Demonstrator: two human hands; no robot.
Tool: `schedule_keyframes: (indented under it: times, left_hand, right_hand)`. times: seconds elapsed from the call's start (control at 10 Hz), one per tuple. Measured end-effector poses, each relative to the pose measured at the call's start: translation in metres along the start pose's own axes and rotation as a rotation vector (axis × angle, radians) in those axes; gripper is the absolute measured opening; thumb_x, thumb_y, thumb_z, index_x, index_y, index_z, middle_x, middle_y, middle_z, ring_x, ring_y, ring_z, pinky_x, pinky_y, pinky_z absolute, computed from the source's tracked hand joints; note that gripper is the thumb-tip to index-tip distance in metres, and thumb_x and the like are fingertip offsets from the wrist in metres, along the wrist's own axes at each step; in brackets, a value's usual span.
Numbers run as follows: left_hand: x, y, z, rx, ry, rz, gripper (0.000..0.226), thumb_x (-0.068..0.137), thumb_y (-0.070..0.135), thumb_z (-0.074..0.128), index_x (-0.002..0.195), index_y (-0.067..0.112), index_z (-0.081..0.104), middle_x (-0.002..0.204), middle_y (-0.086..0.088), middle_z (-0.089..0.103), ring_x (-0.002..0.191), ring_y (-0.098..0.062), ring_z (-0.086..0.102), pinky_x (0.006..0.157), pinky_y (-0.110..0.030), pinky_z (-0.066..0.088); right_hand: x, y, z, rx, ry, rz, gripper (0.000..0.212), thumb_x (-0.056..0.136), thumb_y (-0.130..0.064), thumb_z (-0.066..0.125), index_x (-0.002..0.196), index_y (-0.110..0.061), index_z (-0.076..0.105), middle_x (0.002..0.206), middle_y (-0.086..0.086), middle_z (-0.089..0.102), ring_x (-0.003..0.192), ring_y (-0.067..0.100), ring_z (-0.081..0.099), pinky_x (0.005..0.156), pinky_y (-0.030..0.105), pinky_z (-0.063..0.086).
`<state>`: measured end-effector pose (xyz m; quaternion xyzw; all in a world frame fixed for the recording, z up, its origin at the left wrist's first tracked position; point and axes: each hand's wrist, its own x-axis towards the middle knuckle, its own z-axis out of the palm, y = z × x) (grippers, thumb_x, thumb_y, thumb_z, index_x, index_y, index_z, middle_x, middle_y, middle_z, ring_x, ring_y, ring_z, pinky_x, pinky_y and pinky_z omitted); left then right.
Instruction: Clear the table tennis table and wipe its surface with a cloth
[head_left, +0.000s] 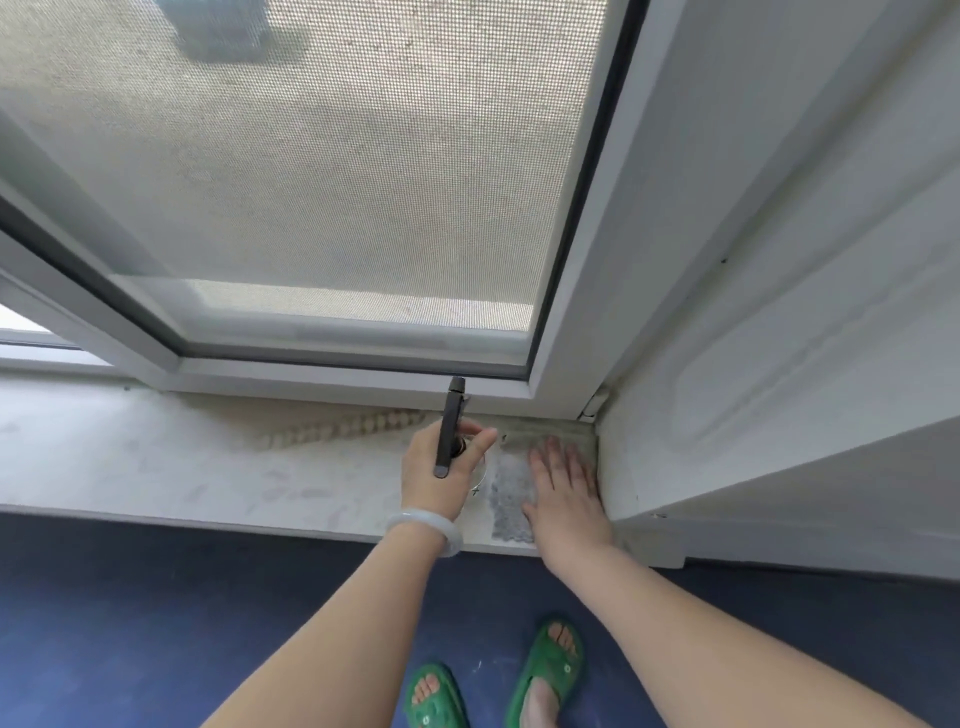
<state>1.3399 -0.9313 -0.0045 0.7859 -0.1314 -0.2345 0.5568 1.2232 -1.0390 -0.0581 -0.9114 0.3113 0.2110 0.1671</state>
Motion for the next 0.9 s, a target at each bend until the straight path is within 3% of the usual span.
schedule_keyframes:
  times: [0.1, 0.2, 0.4, 0.5, 0.6, 0.7, 0.8, 0.9]
  left_hand:
    - [0.012, -0.005, 0.005, -0.030, 0.032, 0.017, 0.020, 0.081, 0.031, 0.079, 0.074, 0.018, 0.065, 0.078, -0.003, 0.069, 0.069, -0.009, 0.062, 0.068, -0.018, 0.047]
    - [0.022, -0.010, 0.011, 0.044, 0.014, 0.089, 0.028, 0.081, 0.032, 0.079, 0.068, 0.017, 0.059, 0.071, -0.007, 0.064, 0.067, -0.013, 0.059, 0.064, -0.018, 0.045]
    - [0.028, -0.015, 0.011, 0.161, -0.014, 0.165, 0.025, 0.075, 0.039, 0.082, 0.073, 0.034, 0.057, 0.073, 0.001, 0.060, 0.071, -0.016, 0.059, 0.070, -0.035, 0.050]
    - [0.027, -0.016, 0.009, 0.206, -0.047, 0.140, 0.033, 0.069, 0.052, 0.076, 0.086, 0.026, 0.064, 0.081, -0.002, 0.061, 0.079, -0.023, 0.060, 0.078, -0.047, 0.051]
    - [0.028, -0.010, 0.004, 0.313, -0.110, 0.154, 0.063, 0.063, 0.064, 0.071, 0.095, 0.010, 0.066, 0.086, -0.002, 0.062, 0.083, -0.024, 0.060, 0.079, -0.047, 0.050]
    - [0.026, -0.009, -0.004, 0.383, -0.167, 0.079, 0.048, 0.061, 0.042, 0.087, 0.090, 0.013, 0.061, 0.086, -0.001, 0.060, 0.084, -0.025, 0.059, 0.079, -0.049, 0.051]
    - [0.026, -0.021, -0.012, 0.513, -0.213, -0.012, 0.073, 0.049, 0.058, 0.081, 0.108, 0.022, 0.055, 0.110, -0.003, 0.059, 0.098, -0.025, 0.059, 0.083, -0.047, 0.054]
    - [0.015, -0.023, -0.025, 0.624, -0.155, -0.184, 0.088, 0.068, 0.044, 0.079, 0.142, 0.018, 0.038, 0.142, -0.008, 0.040, 0.124, -0.030, 0.048, 0.101, -0.047, 0.045]
  right_hand:
    - [0.001, 0.000, 0.003, -0.018, 0.015, 0.011, 0.071, 0.105, -0.036, 0.033, 0.156, -0.017, -0.013, 0.163, 0.005, -0.021, 0.150, 0.026, -0.018, 0.123, 0.040, -0.004]
    - [0.000, -0.001, 0.002, -0.017, 0.012, 0.013, 0.070, 0.105, -0.036, 0.033, 0.156, -0.017, -0.013, 0.163, 0.004, -0.021, 0.150, 0.026, -0.018, 0.123, 0.040, -0.004]
    - [-0.001, -0.001, 0.001, -0.042, 0.041, 0.002, 0.071, 0.105, -0.036, 0.036, 0.156, -0.017, -0.009, 0.164, 0.004, -0.017, 0.151, 0.027, -0.013, 0.123, 0.040, -0.003]
    - [-0.002, -0.003, -0.002, -0.019, 0.032, 0.003, 0.071, 0.105, -0.035, 0.038, 0.157, -0.018, -0.008, 0.164, 0.003, -0.015, 0.151, 0.027, -0.012, 0.123, 0.040, 0.000]
    - [-0.003, -0.003, -0.008, -0.002, 0.017, 0.002, 0.072, 0.104, -0.033, 0.040, 0.157, -0.018, -0.007, 0.164, 0.003, -0.012, 0.151, 0.027, -0.011, 0.123, 0.039, 0.000]
    - [-0.005, -0.004, -0.013, 0.030, -0.014, -0.001, 0.072, 0.104, -0.030, 0.041, 0.157, -0.018, -0.005, 0.165, 0.003, -0.010, 0.151, 0.026, -0.010, 0.123, 0.040, 0.002]
    - [-0.007, -0.004, -0.023, 0.043, -0.013, 0.005, 0.075, 0.101, -0.028, 0.046, 0.157, -0.017, -0.003, 0.165, 0.004, -0.005, 0.152, 0.026, -0.005, 0.123, 0.040, 0.003]
    - [-0.021, -0.009, -0.025, 0.100, 0.054, 0.023, 0.075, 0.101, -0.024, 0.047, 0.157, -0.015, -0.002, 0.165, 0.007, 0.001, 0.152, 0.024, 0.002, 0.124, 0.037, 0.006]
